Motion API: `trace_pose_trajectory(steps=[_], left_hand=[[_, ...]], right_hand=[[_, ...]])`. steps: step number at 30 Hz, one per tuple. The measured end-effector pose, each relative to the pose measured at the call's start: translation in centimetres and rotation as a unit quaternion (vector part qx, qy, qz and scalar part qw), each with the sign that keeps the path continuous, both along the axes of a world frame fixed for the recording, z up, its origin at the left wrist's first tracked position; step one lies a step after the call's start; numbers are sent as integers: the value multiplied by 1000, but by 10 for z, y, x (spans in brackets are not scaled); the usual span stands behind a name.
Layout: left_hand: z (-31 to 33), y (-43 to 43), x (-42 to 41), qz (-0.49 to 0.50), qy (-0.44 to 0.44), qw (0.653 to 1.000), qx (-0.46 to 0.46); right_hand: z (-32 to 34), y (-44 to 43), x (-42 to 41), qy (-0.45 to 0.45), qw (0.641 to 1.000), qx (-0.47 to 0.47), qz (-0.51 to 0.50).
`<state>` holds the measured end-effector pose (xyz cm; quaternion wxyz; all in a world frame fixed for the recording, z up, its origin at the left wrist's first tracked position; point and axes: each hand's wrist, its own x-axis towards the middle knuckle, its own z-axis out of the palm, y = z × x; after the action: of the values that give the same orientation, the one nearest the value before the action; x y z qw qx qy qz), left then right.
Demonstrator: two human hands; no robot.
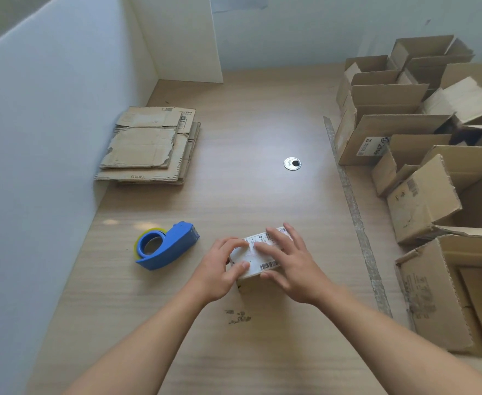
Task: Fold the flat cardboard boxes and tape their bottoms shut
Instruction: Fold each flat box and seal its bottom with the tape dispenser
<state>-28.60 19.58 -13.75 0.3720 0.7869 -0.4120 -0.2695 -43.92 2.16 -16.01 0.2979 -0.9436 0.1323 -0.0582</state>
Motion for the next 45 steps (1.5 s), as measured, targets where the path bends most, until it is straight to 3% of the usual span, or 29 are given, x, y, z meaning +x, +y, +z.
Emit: trace_pose_trajectory(steps=[3, 7, 11, 14, 22, 28, 36, 41, 45], left_hand=[[6, 5, 8, 11, -37, 999, 13], [8, 26, 43, 131, -154, 978, 52], [-7, 52, 79, 156, -272, 916, 252], [-14, 58, 89, 108, -287, 884, 352], [-23, 67, 108, 98, -237, 885, 389], [-31, 59, 107, 138, -183, 906, 355], [15, 35, 109, 168, -139, 928, 302], [73, 34, 82, 49, -203, 963, 170], [78, 36, 56, -94, -310, 942, 87]], right_hand=[[3, 2, 0, 24, 999, -30, 1], [18, 1, -1, 81, 995, -60, 6], [20, 8, -2, 105, 992, -63, 0], [26, 10, 0, 124, 990, -71, -16], [25, 22, 24, 18, 989, -146, 4], [11, 23, 29, -21, 990, -138, 11], [23, 15, 36, 19, 999, 42, -23], [31, 15, 37, -19, 989, 131, -72], [34, 19, 41, -90, 955, 243, -145]])
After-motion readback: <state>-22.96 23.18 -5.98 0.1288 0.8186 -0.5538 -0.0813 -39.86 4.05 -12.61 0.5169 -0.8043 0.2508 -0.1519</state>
